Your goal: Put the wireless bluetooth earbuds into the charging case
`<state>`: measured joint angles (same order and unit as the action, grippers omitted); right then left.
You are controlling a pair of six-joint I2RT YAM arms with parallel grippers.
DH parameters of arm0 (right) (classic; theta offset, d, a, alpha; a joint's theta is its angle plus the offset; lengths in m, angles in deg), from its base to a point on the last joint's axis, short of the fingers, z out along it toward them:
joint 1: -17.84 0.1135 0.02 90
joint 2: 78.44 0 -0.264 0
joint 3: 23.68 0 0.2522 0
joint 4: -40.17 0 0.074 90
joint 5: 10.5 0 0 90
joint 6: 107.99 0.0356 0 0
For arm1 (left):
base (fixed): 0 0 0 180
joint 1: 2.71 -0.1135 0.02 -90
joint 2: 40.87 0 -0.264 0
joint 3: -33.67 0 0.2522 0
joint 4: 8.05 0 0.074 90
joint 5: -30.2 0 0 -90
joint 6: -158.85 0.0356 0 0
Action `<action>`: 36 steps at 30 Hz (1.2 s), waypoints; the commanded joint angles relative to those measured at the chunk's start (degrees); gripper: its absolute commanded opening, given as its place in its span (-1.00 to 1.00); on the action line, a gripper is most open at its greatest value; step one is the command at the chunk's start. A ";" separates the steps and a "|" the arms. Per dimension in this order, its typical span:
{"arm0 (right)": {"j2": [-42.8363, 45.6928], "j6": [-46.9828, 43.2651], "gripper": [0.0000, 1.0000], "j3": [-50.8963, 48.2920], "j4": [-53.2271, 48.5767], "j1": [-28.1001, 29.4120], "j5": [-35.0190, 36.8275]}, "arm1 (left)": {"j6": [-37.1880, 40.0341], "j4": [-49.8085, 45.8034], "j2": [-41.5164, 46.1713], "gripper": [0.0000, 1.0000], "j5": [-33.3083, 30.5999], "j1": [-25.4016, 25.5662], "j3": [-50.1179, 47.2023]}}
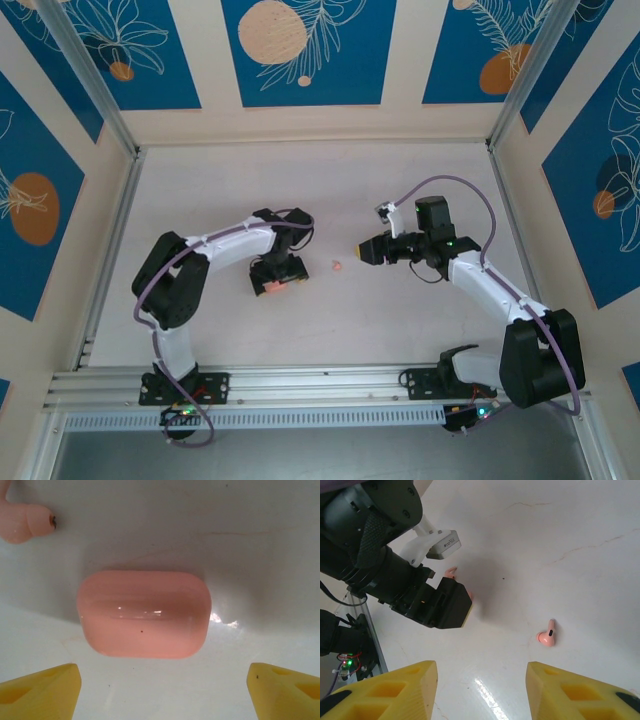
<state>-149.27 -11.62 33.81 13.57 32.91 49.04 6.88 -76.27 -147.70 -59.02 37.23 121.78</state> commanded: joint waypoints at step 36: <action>-1.95 -0.39 -0.02 5.36 -3.06 2.95 2.96 | 4.67 3.50 -5.42 0.10 5.38 -5.23 -2.26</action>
<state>-151.11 -11.60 37.02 11.93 35.51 51.95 11.23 -73.16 -151.57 -54.23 32.36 121.23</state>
